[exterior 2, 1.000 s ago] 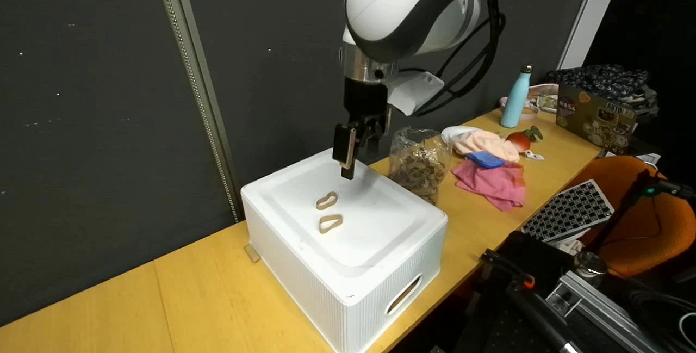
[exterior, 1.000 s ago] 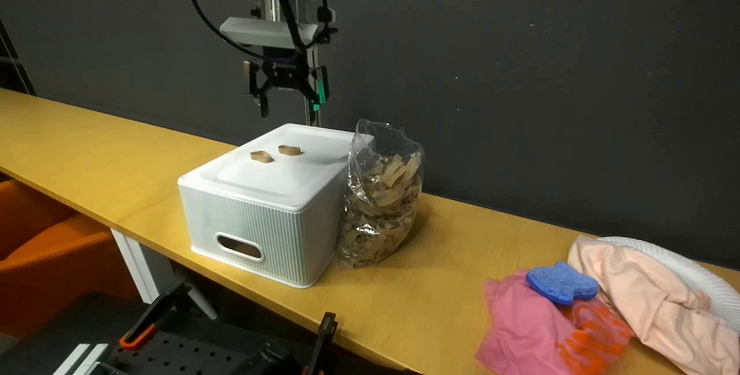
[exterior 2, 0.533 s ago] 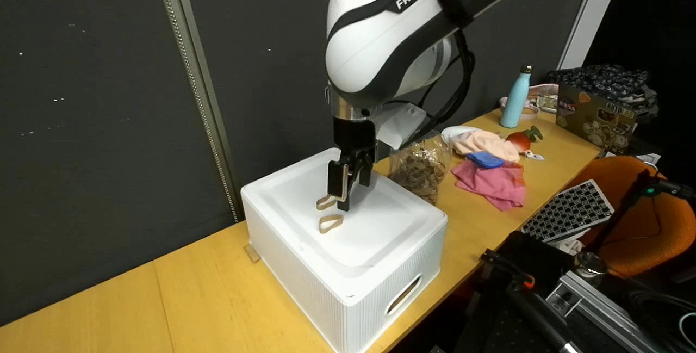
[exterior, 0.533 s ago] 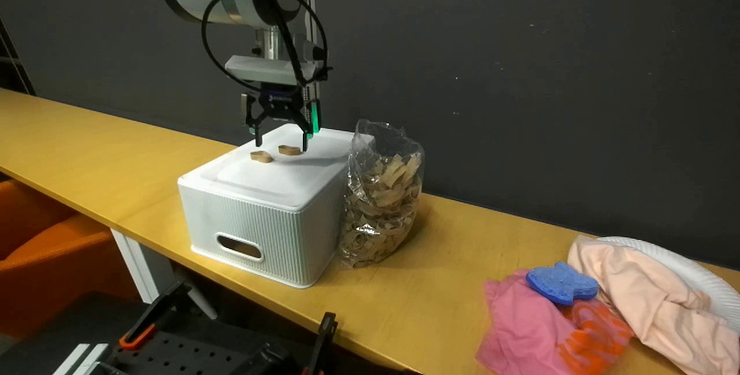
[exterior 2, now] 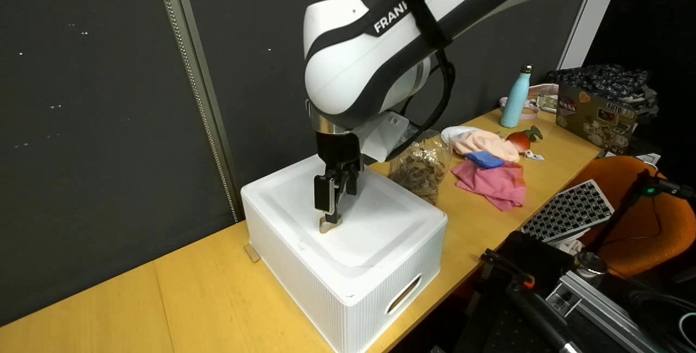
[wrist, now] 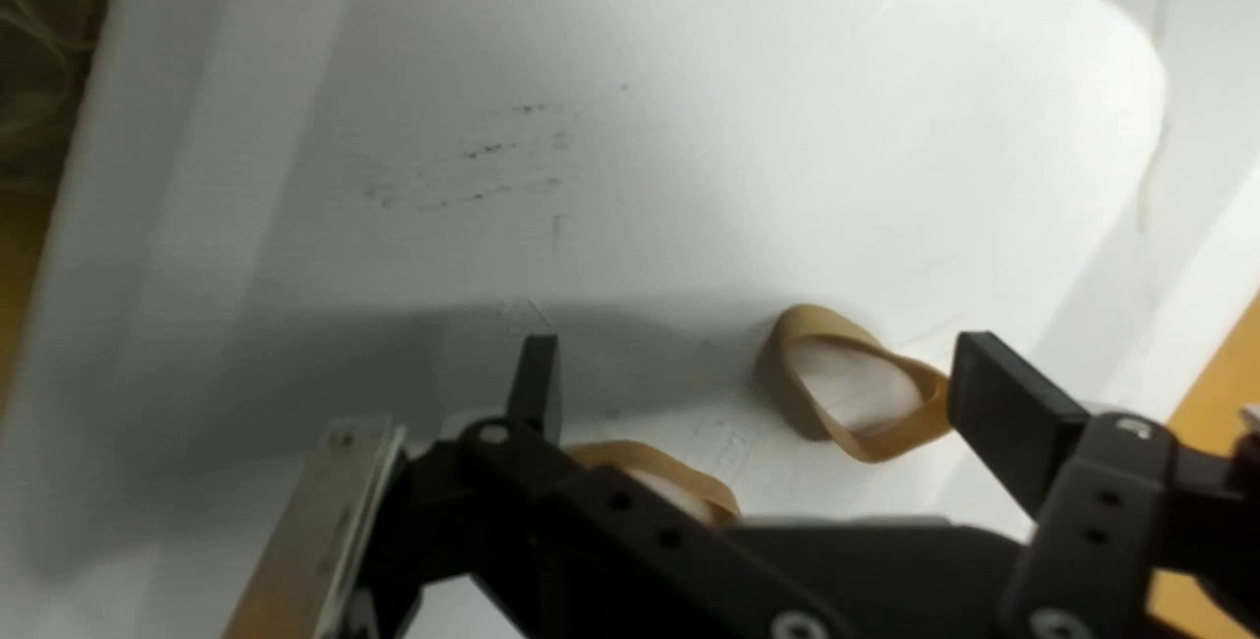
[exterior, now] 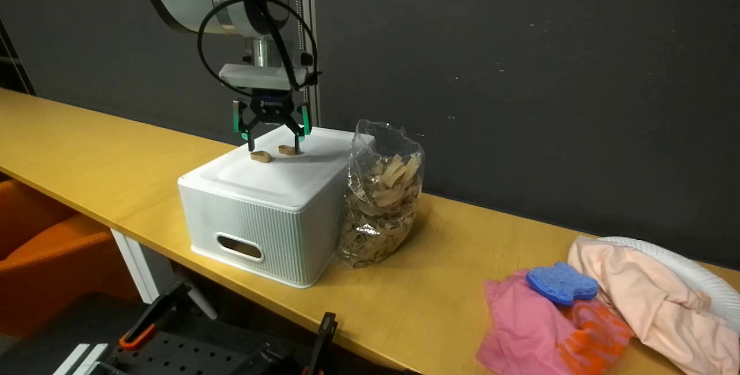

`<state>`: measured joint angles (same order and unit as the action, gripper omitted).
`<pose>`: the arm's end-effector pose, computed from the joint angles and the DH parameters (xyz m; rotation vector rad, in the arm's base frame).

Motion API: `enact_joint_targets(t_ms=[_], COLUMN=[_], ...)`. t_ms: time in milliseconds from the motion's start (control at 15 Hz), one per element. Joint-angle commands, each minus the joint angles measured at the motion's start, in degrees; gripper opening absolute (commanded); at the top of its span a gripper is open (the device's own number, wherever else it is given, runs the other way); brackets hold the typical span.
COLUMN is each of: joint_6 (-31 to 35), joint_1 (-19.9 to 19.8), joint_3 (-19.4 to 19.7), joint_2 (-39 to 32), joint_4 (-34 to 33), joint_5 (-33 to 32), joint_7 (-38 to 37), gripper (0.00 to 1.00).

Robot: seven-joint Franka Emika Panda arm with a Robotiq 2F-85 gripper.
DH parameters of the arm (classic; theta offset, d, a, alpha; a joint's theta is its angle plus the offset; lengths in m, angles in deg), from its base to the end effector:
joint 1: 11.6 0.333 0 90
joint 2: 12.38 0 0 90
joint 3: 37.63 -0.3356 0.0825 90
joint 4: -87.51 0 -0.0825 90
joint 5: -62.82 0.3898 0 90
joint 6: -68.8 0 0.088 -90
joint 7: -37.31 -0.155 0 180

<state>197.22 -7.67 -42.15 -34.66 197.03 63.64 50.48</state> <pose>0.6212 0.0919 0.2548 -3.0461 -0.5592 0.0870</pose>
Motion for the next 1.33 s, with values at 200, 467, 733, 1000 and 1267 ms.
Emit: enact_joint_targets(t_ms=[200,467,733,1000,1267], joint_6=[-0.2,-0.7,-0.1,0.2,-0.1], joint_1=[0.7,1.4,2.1,2.6,2.6], joint_3=[-0.1,-0.3,-1.0,-1.4,-1.4], joint_2=[-3.7,-5.8,-6.6,-6.6,-7.3], joint_4=[-4.9,-8.3,-9.5,-9.0,-9.6], joint_5=[-5.0,-6.4,-6.2,-6.0,-6.0], joint_7=[-0.3,-0.4,-0.2,-0.1,0.1], gripper=[1.0,1.0,1.0,1.0,1.0])
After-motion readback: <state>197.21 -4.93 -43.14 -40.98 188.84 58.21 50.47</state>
